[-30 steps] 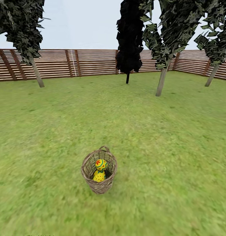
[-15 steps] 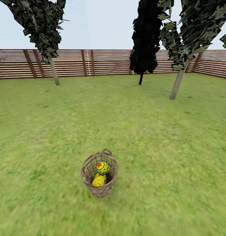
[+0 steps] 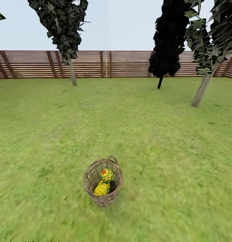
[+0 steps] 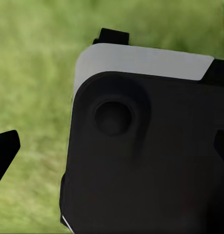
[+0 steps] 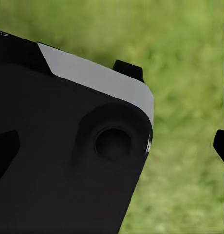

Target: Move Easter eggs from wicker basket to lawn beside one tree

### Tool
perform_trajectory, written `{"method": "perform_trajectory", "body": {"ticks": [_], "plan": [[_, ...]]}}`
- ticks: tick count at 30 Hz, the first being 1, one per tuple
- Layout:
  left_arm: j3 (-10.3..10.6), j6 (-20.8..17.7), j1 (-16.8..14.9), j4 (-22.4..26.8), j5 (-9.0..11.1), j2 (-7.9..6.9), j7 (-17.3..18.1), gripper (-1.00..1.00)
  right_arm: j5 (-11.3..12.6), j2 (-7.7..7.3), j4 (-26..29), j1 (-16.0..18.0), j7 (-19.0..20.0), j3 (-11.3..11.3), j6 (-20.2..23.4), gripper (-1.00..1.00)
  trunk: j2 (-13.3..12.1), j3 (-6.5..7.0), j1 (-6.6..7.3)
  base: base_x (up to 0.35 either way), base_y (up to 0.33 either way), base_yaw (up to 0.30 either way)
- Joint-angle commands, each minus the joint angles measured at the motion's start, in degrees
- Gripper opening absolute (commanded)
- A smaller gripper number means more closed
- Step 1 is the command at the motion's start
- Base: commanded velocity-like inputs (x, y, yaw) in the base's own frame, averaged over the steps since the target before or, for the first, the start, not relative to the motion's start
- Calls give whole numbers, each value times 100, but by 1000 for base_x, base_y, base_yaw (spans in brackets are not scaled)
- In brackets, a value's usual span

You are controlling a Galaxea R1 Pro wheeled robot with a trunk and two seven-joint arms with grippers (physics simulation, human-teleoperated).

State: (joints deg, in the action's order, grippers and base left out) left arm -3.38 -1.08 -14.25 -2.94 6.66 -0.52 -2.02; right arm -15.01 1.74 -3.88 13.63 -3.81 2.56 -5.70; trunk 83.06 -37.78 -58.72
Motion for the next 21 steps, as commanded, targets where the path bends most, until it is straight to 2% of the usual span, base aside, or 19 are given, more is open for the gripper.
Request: {"method": "perform_trajectory", "body": {"ticks": [1, 21], "plan": [[-31, -6, -8, -9, 37, -2, -9, 100, -28, 2, -25, 8, -32, 24, -36, 100, 2, -4, -1, 151, -311, 286], [-31, -4, -8, -5, 37, -28, -9, 100, -28, 2, -25, 8, -32, 21, -36, 100, 2, -4, -1, 148, -311, 287]]}}
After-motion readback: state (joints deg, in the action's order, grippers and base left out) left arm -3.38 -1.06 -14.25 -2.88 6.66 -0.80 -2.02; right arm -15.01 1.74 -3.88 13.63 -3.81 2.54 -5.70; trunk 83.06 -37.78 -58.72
